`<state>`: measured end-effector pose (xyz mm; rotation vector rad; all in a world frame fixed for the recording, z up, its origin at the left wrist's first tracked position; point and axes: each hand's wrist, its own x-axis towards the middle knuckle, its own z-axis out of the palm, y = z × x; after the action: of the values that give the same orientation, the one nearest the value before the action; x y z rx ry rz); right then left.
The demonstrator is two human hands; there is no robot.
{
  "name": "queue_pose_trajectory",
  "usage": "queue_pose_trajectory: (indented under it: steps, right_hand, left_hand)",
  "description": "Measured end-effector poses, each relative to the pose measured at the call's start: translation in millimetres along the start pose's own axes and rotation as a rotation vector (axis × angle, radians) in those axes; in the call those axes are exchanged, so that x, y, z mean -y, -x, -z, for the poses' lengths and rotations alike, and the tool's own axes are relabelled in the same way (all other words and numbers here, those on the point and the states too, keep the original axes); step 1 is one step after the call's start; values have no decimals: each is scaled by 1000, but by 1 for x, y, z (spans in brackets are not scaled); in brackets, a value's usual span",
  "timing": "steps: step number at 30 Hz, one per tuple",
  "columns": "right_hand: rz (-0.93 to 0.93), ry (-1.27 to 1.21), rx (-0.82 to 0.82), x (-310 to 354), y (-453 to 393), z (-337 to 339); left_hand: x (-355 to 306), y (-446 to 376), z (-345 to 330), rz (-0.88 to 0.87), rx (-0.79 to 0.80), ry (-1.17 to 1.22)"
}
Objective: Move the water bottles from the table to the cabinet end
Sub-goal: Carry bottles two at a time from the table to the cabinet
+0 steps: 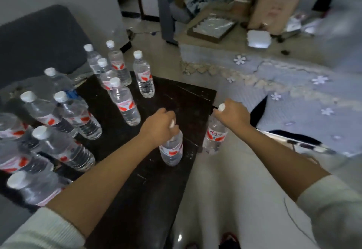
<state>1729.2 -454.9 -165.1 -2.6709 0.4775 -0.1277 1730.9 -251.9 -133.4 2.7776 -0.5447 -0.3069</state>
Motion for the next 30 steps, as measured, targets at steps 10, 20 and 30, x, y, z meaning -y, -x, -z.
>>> queue_pose_trajectory:
  steps: [10, 20, 30]
  right_hand:
    - [-452, -7, -168, -151, 157, 80]
    - [-976, -83, -503, -259, 417, 148]
    - [-1402, -177, -837, -296, 685, 177]
  left_hand:
    - [-165, 3, -87, -574, 297, -7]
    - [-346, 157, -179, -988, 360, -80]
    - [-470, 392, -243, -1327, 534, 21]
